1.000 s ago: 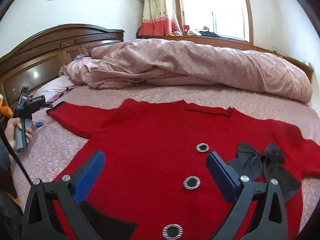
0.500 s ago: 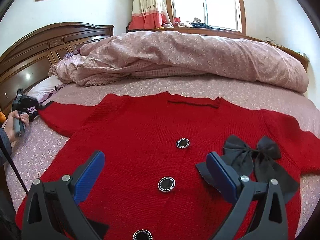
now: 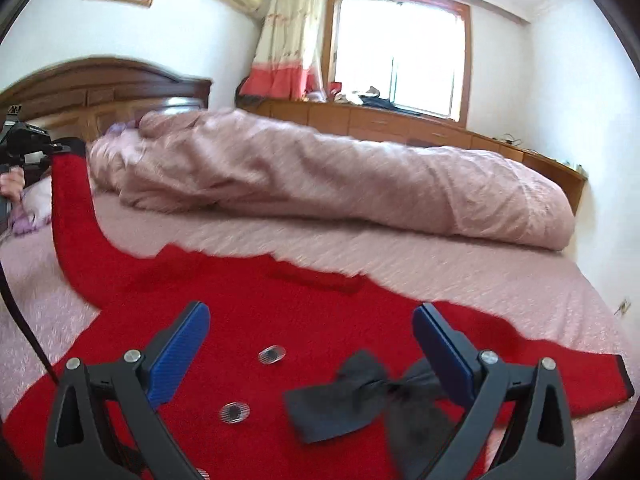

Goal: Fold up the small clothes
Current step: 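Grasp the black cuff of a cardigan sleeve with the left gripper and lift, then fold the held sleeve across the cardigan body and open the left gripper, then grasp the black cuff of the other sleeve with the right gripper, then fold the held sleeve across the cardigan body and open the right gripper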

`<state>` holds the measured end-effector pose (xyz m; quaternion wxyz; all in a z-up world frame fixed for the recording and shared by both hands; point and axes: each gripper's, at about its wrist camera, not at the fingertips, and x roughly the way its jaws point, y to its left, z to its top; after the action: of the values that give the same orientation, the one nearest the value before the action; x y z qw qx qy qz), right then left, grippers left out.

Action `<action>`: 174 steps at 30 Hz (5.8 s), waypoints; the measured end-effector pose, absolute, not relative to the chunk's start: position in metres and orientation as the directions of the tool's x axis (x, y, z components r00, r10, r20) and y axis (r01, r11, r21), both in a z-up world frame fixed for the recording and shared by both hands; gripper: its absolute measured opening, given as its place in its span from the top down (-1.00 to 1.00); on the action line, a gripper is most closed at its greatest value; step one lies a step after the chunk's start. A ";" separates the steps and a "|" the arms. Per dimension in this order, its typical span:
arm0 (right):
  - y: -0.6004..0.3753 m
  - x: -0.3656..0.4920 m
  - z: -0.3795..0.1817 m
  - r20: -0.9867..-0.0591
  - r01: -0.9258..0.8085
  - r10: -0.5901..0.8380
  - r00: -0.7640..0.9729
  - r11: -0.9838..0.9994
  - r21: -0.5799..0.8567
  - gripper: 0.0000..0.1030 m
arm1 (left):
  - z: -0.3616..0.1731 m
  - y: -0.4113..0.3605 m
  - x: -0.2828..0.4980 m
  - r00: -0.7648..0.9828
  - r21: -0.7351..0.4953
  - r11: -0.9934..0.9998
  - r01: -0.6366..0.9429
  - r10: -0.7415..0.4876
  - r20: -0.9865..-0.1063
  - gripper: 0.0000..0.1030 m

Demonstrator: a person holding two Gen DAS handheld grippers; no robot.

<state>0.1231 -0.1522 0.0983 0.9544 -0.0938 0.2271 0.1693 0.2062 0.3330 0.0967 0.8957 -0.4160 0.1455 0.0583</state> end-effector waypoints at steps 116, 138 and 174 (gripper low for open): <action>-0.713 0.183 -0.002 -0.473 0.319 0.259 0.843 0.468 0.824 -0.66 | -0.036 -0.081 0.264 0.708 -0.276 0.961 -0.037 -0.169 -0.686 0.01; -0.464 0.256 0.164 -0.438 -0.035 0.269 0.858 0.881 0.472 0.78 | 0.094 0.034 0.216 0.830 0.020 0.998 -0.063 0.064 -0.554 0.01; -0.058 0.216 0.078 -0.441 -0.446 0.539 0.717 0.842 0.304 0.78 | 0.060 0.150 0.240 0.666 -0.187 0.935 -0.300 0.065 -0.743 0.01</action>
<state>0.2159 -0.0583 0.0776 0.9224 0.0883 0.2648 0.2669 0.2403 0.1500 0.0603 0.9005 -0.1484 0.3960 0.1012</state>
